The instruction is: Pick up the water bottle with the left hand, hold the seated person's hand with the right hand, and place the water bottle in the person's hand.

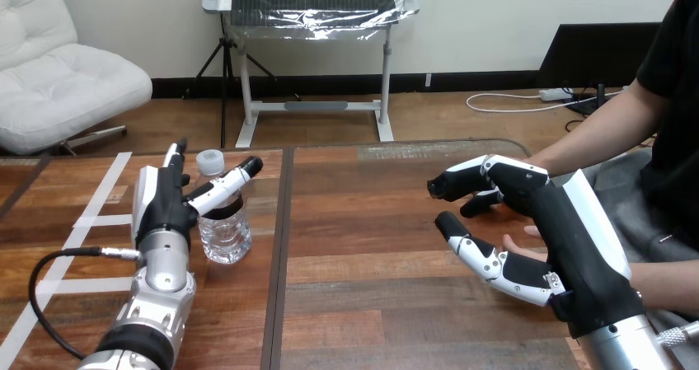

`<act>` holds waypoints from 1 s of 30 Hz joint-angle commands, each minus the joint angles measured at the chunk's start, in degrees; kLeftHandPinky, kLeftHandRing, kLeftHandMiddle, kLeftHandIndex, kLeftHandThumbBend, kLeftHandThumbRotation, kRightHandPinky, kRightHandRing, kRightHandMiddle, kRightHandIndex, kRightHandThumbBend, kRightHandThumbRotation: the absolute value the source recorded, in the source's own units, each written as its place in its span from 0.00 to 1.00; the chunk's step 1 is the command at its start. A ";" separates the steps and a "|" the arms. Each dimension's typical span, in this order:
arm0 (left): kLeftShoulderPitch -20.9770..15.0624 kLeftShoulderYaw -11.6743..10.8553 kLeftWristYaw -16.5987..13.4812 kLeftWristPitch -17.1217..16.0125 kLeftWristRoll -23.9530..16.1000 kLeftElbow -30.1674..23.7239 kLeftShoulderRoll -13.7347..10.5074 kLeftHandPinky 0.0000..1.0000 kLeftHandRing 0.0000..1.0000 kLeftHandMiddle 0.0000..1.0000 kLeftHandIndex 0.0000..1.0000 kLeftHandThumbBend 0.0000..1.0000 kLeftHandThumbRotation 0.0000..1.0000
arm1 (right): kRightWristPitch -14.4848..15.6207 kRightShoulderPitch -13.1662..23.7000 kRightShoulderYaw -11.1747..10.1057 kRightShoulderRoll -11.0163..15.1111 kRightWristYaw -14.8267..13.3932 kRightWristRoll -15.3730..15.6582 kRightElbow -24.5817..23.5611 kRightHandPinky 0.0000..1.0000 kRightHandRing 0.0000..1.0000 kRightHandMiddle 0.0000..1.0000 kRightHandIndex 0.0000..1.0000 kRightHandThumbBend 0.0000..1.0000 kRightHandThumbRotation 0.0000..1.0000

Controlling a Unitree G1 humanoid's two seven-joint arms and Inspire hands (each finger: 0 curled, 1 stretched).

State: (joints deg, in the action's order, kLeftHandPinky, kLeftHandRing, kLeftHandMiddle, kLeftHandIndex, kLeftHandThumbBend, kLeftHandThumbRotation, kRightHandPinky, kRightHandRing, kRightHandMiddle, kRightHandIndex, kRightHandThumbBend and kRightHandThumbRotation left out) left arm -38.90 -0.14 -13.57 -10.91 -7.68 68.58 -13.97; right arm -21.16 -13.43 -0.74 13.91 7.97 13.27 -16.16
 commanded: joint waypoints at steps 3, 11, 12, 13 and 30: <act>-5.51 0.18 1.70 1.28 -0.38 -0.12 0.55 0.79 0.91 0.97 0.95 0.99 0.52 | 0.54 1.27 -0.30 0.57 0.20 -0.59 -3.33 0.55 0.65 0.63 0.59 0.41 0.00; -5.96 0.32 3.45 2.86 -0.59 -0.27 0.82 0.80 0.92 0.97 0.95 1.00 0.52 | 1.05 0.89 -0.28 0.66 0.30 -0.49 -3.89 0.55 0.66 0.63 0.59 0.41 0.00; -6.11 0.38 3.63 3.26 -0.67 -0.21 0.86 0.80 0.92 0.97 0.95 1.00 0.52 | 1.19 0.83 -0.26 0.65 0.35 -0.57 -3.98 0.55 0.66 0.63 0.59 0.41 0.00; -6.18 0.37 3.75 3.49 -0.68 -0.20 0.90 0.81 0.93 0.97 0.95 1.00 0.52 | 1.30 0.76 -0.24 0.63 0.37 -0.61 -4.08 0.56 0.66 0.63 0.59 0.41 0.00; -6.09 1.44 4.49 4.64 -2.33 -0.04 0.99 0.82 0.93 0.97 0.95 1.00 0.53 | 1.20 0.86 -0.36 0.86 0.24 -0.44 -3.99 0.57 0.65 0.63 0.59 0.41 0.00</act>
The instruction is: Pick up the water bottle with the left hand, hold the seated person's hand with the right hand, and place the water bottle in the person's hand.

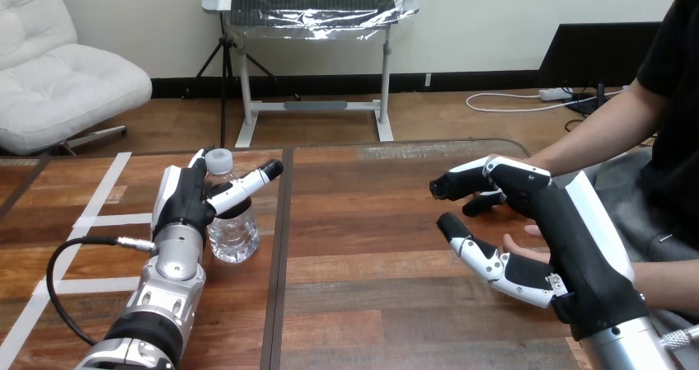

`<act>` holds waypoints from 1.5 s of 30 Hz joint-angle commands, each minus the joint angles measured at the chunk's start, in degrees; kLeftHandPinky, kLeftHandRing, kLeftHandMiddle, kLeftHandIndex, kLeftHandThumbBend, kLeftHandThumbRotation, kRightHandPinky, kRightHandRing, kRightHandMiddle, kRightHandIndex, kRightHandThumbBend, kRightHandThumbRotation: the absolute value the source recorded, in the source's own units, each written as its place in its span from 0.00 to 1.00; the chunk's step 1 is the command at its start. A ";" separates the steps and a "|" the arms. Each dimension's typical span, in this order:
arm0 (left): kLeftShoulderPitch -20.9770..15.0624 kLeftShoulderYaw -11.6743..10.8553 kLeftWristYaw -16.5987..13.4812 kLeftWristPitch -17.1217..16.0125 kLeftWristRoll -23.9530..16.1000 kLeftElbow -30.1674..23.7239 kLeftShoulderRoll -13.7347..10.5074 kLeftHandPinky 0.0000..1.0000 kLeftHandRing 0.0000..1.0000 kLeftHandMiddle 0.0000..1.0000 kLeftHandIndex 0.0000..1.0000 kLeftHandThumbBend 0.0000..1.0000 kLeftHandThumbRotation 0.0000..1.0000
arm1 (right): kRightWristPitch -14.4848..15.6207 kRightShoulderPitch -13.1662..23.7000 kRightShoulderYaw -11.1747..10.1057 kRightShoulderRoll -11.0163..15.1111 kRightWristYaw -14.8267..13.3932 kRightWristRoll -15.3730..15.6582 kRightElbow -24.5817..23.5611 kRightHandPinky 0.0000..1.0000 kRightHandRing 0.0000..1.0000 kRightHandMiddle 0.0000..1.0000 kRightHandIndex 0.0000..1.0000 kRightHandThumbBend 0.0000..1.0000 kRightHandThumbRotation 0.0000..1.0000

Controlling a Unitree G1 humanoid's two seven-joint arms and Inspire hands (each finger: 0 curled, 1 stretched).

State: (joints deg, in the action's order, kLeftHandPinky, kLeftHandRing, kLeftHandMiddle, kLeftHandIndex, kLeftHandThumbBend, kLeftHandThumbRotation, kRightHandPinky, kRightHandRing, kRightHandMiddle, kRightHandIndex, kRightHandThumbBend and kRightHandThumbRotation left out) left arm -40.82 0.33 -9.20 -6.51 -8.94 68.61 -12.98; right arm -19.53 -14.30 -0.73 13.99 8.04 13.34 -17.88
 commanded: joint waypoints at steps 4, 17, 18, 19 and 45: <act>-4.15 1.23 -0.05 0.49 -1.52 0.18 -0.01 0.81 0.92 0.96 0.94 1.00 0.51 | -0.46 1.70 -0.39 0.79 0.05 -0.23 -2.33 0.55 0.64 0.63 0.59 0.41 0.00; -4.26 3.30 -1.60 1.75 -3.87 0.68 -0.20 0.78 0.89 0.94 0.93 0.99 0.49 | 0.28 1.20 -0.86 0.93 0.19 -0.56 -2.97 0.55 0.65 0.63 0.59 0.41 0.00; -4.34 3.55 -1.89 2.00 -4.30 0.74 -0.22 0.78 0.89 0.94 0.93 0.99 0.49 | 0.20 1.25 -0.88 0.96 0.22 -0.69 -2.94 0.55 0.65 0.63 0.59 0.41 0.00; -4.39 3.68 -2.10 2.14 -4.60 0.79 -0.22 0.77 0.89 0.94 0.93 0.99 0.49 | 0.12 1.30 -0.89 0.99 0.24 -0.78 -2.90 0.55 0.65 0.63 0.59 0.41 0.00; -1.63 3.69 -14.58 -5.34 -6.57 0.95 0.93 0.52 0.58 0.61 0.61 0.75 0.05 | 0.25 1.66 -1.12 1.45 0.21 -0.59 -3.45 0.55 0.63 0.63 0.59 0.42 0.00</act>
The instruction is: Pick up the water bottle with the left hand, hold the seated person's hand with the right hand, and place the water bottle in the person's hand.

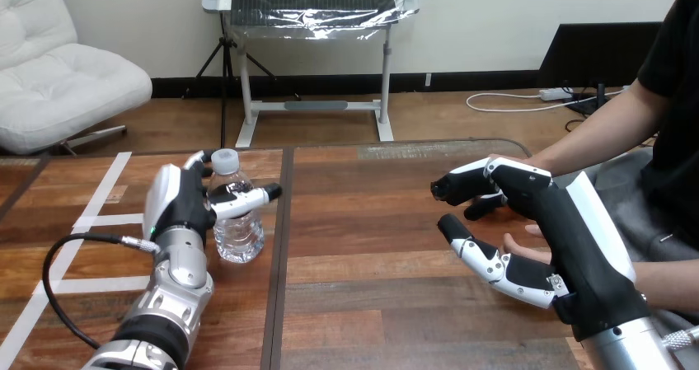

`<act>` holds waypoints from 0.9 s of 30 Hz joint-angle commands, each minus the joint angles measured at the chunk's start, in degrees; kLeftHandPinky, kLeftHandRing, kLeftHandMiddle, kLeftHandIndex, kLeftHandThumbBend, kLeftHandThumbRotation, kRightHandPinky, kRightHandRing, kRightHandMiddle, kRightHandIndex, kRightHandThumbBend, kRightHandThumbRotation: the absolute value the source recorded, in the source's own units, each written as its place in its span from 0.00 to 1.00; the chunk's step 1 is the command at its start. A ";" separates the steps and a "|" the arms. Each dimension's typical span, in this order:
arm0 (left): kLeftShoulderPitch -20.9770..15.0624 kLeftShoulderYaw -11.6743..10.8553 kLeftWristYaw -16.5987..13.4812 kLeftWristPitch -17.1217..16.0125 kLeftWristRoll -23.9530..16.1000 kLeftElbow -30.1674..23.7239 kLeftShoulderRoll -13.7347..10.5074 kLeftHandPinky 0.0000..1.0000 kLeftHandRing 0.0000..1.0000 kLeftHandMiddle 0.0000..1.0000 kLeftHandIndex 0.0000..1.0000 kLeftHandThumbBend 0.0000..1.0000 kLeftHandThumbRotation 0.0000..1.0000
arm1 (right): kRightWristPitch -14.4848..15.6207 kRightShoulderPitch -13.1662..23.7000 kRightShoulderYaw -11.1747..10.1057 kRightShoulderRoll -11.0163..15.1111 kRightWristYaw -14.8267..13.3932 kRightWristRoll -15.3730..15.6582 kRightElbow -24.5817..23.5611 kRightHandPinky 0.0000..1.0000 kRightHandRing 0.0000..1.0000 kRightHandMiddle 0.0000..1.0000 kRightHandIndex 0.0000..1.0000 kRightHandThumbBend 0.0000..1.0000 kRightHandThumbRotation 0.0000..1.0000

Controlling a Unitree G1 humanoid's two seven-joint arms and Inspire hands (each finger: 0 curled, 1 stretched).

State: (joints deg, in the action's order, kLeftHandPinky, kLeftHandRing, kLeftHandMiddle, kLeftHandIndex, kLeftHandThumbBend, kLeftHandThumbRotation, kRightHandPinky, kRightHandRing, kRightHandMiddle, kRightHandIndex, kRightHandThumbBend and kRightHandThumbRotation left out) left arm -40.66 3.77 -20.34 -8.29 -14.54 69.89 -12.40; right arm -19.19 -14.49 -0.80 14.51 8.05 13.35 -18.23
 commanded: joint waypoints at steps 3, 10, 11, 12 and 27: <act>-1.62 0.71 -4.23 -4.28 -1.37 -0.07 0.24 0.46 0.50 0.52 0.53 0.71 0.02 | 0.01 1.87 -1.00 0.98 0.13 -0.55 -3.20 0.54 0.63 0.63 0.59 0.42 0.00; -1.65 1.13 -4.78 -4.43 -2.06 0.40 0.13 0.39 0.42 0.46 0.49 0.70 0.00 | -0.08 1.91 -0.86 1.29 -0.06 -0.58 -3.21 0.54 0.62 0.62 0.58 0.42 0.00; -1.66 1.08 -4.77 -4.41 -2.09 0.42 0.14 0.38 0.42 0.45 0.49 0.70 0.00 | -0.08 1.89 -0.83 1.33 -0.07 -0.61 -3.24 0.54 0.62 0.62 0.58 0.42 0.00; -1.66 1.09 -4.77 -4.38 -2.18 0.43 0.12 0.38 0.41 0.45 0.49 0.70 0.00 | -0.04 1.90 -0.80 1.36 -0.06 -0.67 -3.26 0.53 0.62 0.62 0.58 0.42 0.00; -1.50 0.98 -4.58 -4.16 -2.58 0.56 -0.13 0.38 0.42 0.46 0.50 0.70 0.00 | 0.30 2.01 -0.54 1.41 -0.05 -0.58 -3.47 0.53 0.61 0.62 0.58 0.42 0.00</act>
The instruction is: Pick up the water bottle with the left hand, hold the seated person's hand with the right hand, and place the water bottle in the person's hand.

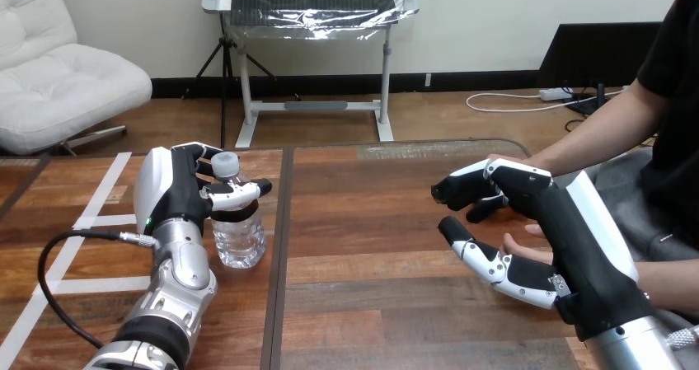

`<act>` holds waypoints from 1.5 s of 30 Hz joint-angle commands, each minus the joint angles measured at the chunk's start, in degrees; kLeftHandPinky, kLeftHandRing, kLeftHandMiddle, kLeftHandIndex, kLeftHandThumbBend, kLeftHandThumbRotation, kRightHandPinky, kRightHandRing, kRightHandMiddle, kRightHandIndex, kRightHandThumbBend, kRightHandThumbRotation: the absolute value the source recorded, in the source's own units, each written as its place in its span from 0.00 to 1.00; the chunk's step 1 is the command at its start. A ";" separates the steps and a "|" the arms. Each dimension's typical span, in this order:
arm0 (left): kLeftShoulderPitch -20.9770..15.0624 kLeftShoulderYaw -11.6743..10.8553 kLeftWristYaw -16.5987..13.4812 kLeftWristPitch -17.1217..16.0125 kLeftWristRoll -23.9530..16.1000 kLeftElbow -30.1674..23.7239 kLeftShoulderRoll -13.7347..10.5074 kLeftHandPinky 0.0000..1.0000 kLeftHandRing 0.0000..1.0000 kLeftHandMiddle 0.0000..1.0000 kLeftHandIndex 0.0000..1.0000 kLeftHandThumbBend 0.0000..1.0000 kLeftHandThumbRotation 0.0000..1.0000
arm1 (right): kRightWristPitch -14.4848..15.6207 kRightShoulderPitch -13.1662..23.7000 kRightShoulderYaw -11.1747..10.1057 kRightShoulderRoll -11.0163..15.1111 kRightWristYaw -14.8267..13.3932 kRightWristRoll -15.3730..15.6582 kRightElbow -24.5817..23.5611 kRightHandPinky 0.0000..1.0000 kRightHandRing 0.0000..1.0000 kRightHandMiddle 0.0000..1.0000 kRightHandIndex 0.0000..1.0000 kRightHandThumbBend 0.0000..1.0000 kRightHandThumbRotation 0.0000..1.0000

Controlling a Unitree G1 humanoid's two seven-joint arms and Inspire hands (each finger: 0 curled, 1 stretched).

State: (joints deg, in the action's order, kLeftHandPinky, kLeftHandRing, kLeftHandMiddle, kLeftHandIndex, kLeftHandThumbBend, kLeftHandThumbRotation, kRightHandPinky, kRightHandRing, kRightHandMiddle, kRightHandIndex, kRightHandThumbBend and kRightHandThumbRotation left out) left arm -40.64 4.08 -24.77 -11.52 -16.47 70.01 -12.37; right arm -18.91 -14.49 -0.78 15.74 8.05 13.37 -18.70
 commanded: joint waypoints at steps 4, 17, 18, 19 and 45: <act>-1.41 0.64 -0.16 -1.38 -0.63 0.42 -0.23 0.38 0.42 0.47 0.50 0.70 0.00 | 0.07 2.02 -0.49 0.13 -0.03 -0.78 -3.00 0.53 0.61 0.62 0.58 0.42 0.00; -1.29 0.78 0.00 -1.76 -0.78 0.37 -0.36 0.38 0.42 0.46 0.50 0.70 0.00 | 0.28 2.10 -0.52 0.18 -0.18 -0.37 -2.97 0.53 0.62 0.62 0.58 0.42 0.00; -1.23 0.81 0.04 -2.02 -0.81 0.35 -0.40 0.38 0.42 0.46 0.50 0.70 0.00 | 0.30 2.15 -0.53 0.18 -0.22 -0.29 -2.96 0.53 0.62 0.62 0.58 0.42 0.00; -1.19 0.83 0.07 -2.17 -0.82 0.35 -0.42 0.38 0.42 0.46 0.50 0.70 0.00 | 0.31 2.17 -0.53 0.18 -0.24 -0.25 -2.95 0.53 0.62 0.62 0.58 0.42 0.00; -0.58 -1.37 1.13 -4.83 1.68 -0.27 0.43 0.39 0.42 0.46 0.50 0.69 0.00 | -0.23 2.52 -0.56 0.24 -0.52 0.17 -2.48 0.52 0.61 0.62 0.58 0.42 0.00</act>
State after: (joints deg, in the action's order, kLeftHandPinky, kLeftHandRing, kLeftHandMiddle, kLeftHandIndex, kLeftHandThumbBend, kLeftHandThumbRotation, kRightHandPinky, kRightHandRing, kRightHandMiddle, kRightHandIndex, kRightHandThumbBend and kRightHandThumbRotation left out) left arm -40.19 3.42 -24.07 -13.54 -15.71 70.21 -12.38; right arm -18.47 -14.49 -0.78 15.77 8.05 13.57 -18.95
